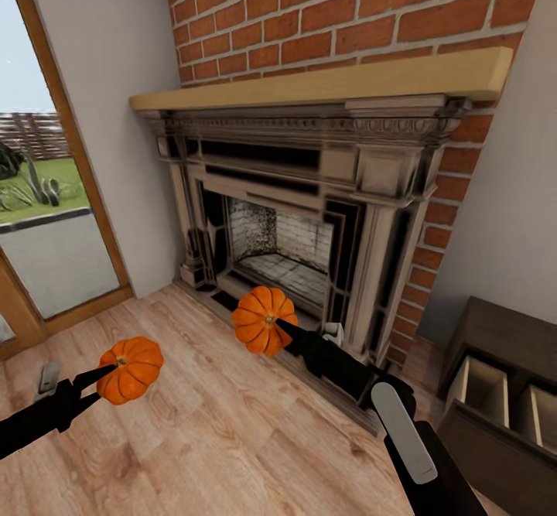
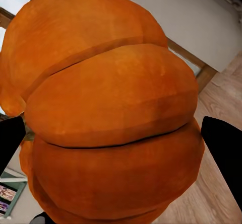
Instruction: Place each of the two pumpkins and all three candles from the living room inside a cabinet in the living room (use any cabinet), then make sure every cabinet is closed, and position the cauldron so it is next to a table in the living room.
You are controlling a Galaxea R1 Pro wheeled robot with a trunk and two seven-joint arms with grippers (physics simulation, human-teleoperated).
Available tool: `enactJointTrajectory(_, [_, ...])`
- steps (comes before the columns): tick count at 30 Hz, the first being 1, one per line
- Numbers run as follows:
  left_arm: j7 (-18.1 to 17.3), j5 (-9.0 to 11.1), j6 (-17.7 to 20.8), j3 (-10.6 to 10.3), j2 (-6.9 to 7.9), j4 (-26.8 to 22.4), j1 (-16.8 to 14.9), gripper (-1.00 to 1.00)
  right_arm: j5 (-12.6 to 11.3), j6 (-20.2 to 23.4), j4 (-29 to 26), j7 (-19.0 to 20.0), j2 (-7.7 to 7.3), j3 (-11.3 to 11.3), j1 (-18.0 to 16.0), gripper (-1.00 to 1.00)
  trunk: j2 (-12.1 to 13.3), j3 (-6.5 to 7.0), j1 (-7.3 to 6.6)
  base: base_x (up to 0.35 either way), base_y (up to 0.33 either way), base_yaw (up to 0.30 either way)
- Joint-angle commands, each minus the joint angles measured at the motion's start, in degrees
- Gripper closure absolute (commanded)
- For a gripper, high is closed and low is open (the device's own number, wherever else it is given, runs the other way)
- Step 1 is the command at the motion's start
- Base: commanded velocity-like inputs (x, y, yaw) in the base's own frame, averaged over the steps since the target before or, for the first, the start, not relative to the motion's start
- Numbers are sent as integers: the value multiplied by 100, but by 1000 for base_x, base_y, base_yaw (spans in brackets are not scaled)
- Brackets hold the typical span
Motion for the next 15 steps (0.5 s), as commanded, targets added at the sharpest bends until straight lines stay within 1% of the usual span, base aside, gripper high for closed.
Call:
enactJointTrajectory(1, [10,-9,-2,-1,0,1,0,100,4,-2,3,-14,0,1,0,100,42,18,-23,0,0,-1])
enactJointTrajectory(5, [14,-16,-2,-22,0,0,0,100,2,-4,6,-5,2,0,0,100,202,91,-110,0,0,-6])
enactJointTrajectory(7, [18,-19,-2,-28,0,0,0,100,-8,-5,7,-2,1,0,0,100,282,131,-154,0,0,-111])
enactJointTrajectory(15, [21,-39,-2,-32,-3,0,0,100,-31,-5,7,-1,0,-9,0,100,603,307,-330,0,0,-210])
